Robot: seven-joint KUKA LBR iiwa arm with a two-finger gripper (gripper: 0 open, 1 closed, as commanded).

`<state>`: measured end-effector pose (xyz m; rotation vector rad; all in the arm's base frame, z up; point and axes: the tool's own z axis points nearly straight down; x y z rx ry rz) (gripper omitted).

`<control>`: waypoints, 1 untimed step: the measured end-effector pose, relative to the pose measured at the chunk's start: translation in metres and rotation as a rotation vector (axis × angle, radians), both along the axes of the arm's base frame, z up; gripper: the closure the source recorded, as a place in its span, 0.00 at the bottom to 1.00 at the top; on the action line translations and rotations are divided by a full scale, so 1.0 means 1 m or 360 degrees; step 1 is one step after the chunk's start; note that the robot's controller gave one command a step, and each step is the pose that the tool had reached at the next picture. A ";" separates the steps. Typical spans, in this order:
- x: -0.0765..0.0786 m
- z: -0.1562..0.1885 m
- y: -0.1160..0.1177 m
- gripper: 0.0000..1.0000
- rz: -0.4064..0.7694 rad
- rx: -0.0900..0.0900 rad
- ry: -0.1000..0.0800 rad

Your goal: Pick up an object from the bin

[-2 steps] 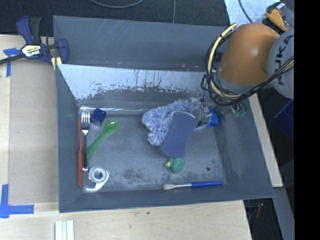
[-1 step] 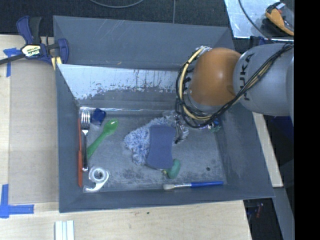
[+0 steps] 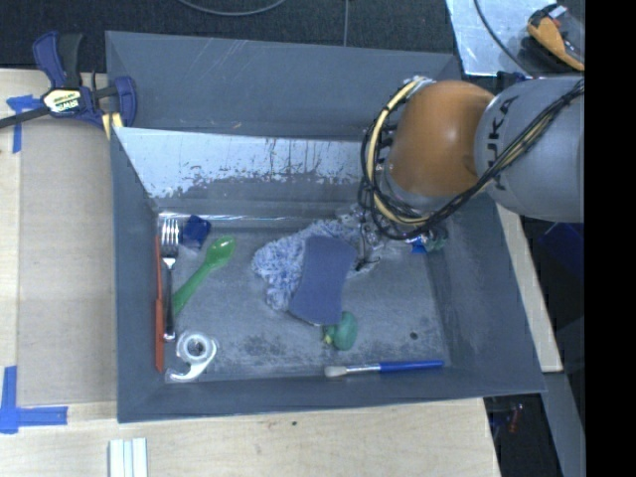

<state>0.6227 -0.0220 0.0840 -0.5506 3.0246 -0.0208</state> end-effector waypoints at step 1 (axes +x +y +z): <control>-0.016 -0.010 0.053 1.00 0.0172 -0.0002 0.0010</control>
Offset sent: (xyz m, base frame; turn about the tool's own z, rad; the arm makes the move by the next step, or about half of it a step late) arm -0.0278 0.0548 -0.0064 -0.0809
